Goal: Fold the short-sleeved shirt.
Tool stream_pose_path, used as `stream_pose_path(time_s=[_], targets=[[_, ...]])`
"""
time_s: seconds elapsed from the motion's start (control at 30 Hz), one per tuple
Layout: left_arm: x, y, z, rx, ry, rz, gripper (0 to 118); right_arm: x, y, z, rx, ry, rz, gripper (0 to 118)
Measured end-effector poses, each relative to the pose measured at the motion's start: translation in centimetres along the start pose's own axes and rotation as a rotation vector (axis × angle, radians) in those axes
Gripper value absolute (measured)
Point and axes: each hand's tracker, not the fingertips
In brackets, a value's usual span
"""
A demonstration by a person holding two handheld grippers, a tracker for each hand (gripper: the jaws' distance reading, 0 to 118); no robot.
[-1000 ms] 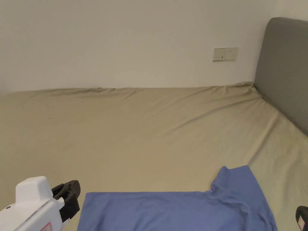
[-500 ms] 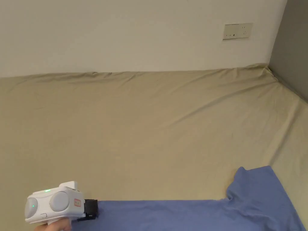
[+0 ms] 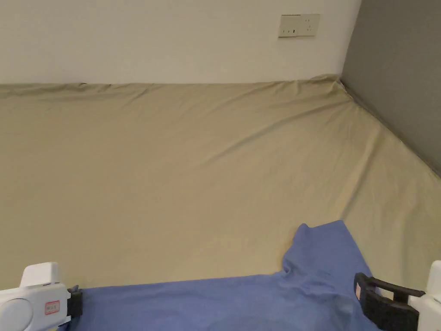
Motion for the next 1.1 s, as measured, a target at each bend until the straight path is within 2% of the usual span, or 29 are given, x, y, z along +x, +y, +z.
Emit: stream_pose_path(time_s=[0.13, 0.2, 0.23, 0.3, 0.33, 0.37, 0.4, 0.47, 0.5, 0.53, 0.57, 0.6, 0.63, 0.7, 0.83, 0.87, 1.0, 1.1], targets=[[0.2, -0.3, 0.8, 0.011, -0.012, 0.038, 3, 2.7, 0.9, -8.3, -0.172, -0.083, -0.046, 114], [-0.2, -0.2, 0.5, 0.01, -0.021, 0.059, 3, 2.7, 0.4, -10.8, -0.269, -0.105, -0.051, 105], [-0.2, -0.3, 0.5, 0.01, -0.021, 0.062, 3, 2.7, -0.2, -12.0, -0.322, -0.108, -0.036, 96], [-0.2, -0.5, 0.4, 0.011, -0.018, 0.059, 3, 2.3, -1.6, -13.6, -0.438, -0.143, -0.025, 89], [-0.2, -0.6, 0.4, 0.01, -0.016, 0.054, 3, 1.9, -2.5, -13.7, -0.454, -0.169, -0.034, 88], [-0.1, -0.7, 0.4, 0.01, -0.016, 0.05, 3, 1.5, -2.5, -12.8, -0.338, -0.178, -0.028, 90], [0.1, -0.8, 0.5, 0.009, -0.015, 0.043, 3, 1.2, -2.0, -12.2, -0.36, -0.172, -0.035, 88], [0.7, -1.1, 1.0, 0.014, -0.01, 0.034, 3, 1.2, -1.7, -12.4, -0.36, -0.135, -0.003, 64], [0.8, -1.1, 1.2, 0.016, -0.009, 0.036, 3, 0.9, -1.5, -12.2, -0.334, -0.139, 0.043, 37], [0.9, -1.2, 1.6, 0.021, -0.014, 0.052, 3, 0.7, -1.2, -12.0, -0.323, -0.111, 0.066, 2], [0.7, -1.0, 1.8, 0.029, -0.023, 0.065, 3, 0.7, -1.0, -11.8, -0.324, -0.139, 0.068, 2], [0.7, -1.0, 2.4, 0.042, -0.033, 0.079, 3, 0.2, -1.3, -11.3, -0.329, -0.124, 0.056, 2], [0.7, -1.1, 3.1, 0.054, -0.036, 0.08, 3, 0.3, -1.2, -10.8, -0.301, -0.076, 0.022, 2], [0.6, -1.2, 4.5, 0.104, -0.028, 0.068, 3, 0.4, -0.6, -8.8, -0.201, -0.085, -0.022, 2], [1.0, -1.7, 10.6, 0.25, 0.004, 0.009, 3, 0.2, 0.1, -2.3, 0.039, -0.07, 0.0, 2], [1.3, -2.1, 12.8, 0.284, 0.006, 0.016, 3, -0.1, -0.1, -0.4, 0.096, -0.038, 0.018, 2], [1.7, -4.9, 20.4, 0.469, 0.033, 0.016, 3, -1.5, -0.6, 9.8, 0.356, -0.019, 0.062, 2], [2.4, -8.6, 26.1, 0.621, 0.063, 0.034, 3, -2.5, -1.7, 16.8, 0.499, -0.007, 0.042, 2]])
